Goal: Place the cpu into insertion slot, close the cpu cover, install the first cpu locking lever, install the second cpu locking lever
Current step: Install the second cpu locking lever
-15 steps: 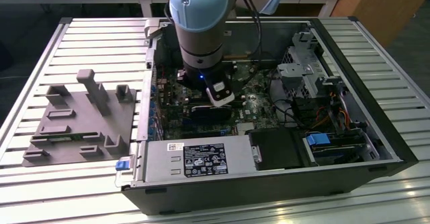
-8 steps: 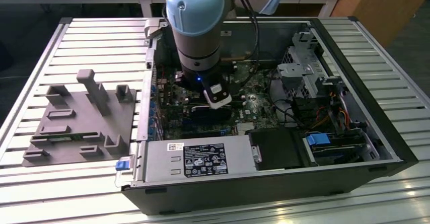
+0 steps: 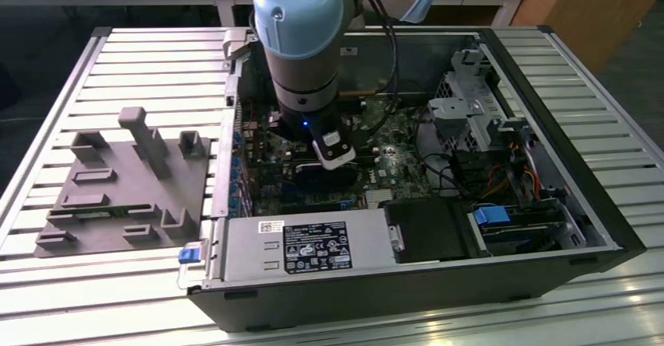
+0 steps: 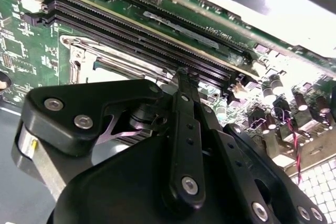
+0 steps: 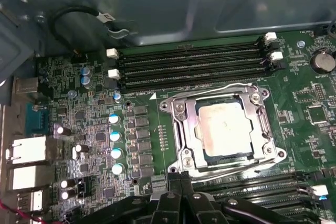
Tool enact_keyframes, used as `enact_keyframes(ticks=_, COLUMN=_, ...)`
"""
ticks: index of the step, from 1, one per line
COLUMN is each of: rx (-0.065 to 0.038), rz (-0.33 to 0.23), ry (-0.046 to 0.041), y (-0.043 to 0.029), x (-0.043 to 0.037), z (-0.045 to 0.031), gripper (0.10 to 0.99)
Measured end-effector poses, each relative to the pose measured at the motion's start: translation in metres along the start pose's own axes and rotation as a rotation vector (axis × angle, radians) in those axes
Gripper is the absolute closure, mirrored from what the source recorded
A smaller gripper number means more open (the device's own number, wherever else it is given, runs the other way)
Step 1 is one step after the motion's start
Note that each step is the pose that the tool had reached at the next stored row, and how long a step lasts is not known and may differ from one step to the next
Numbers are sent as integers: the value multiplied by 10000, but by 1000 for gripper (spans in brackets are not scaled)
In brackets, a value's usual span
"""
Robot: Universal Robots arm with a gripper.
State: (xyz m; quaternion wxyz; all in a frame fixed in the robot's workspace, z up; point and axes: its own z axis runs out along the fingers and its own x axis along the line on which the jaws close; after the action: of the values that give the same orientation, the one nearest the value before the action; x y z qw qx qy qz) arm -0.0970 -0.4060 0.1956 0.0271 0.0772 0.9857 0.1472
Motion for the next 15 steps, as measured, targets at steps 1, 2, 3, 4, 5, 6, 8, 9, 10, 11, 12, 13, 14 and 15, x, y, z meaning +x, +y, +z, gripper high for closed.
enact_keyframes(ticks=1, rx=-25, rz=2, ry=4, y=3, x=1, z=5, gripper=984)
enact_keyframes(ticks=2, rx=-52, rz=4, ry=7, y=6, x=2, z=10, gripper=984)
enact_keyframes(ticks=3, rx=-77, rz=6, ry=10, y=10, x=3, z=15, gripper=984)
enact_keyframes(ticks=4, rx=-103, rz=9, ry=14, y=15, x=4, z=21, gripper=984)
enact_keyframes(ticks=5, rx=-121, rz=10, ry=17, y=19, x=5, z=27, gripper=984)
enact_keyframes(ticks=6, rx=-138, rz=10, ry=19, y=20, x=6, z=34, gripper=984)
enact_keyframes(ticks=8, rx=-157, rz=12, ry=22, y=20, x=9, z=49, gripper=984)
enact_keyframes(ticks=9, rx=-165, rz=13, ry=23, y=18, x=10, z=58, gripper=984)
enact_keyframes(ticks=10, rx=-172, rz=13, ry=24, y=17, x=11, z=65, gripper=984)
enact_keyframes(ticks=11, rx=-176, rz=12, ry=24, y=16, x=12, z=67, gripper=984)
enact_keyframes(ticks=12, rx=-175, rz=13, ry=25, y=16, x=12, z=68, gripper=984)
enact_keyframes(ticks=13, rx=-174, rz=14, ry=25, y=16, x=12, z=68, gripper=984)
enact_keyframes(ticks=14, rx=-175, rz=14, ry=25, y=16, x=12, z=69, gripper=984)
enact_keyframes(ticks=15, rx=-178, rz=14, ry=24, y=14, x=14, z=72, gripper=984)
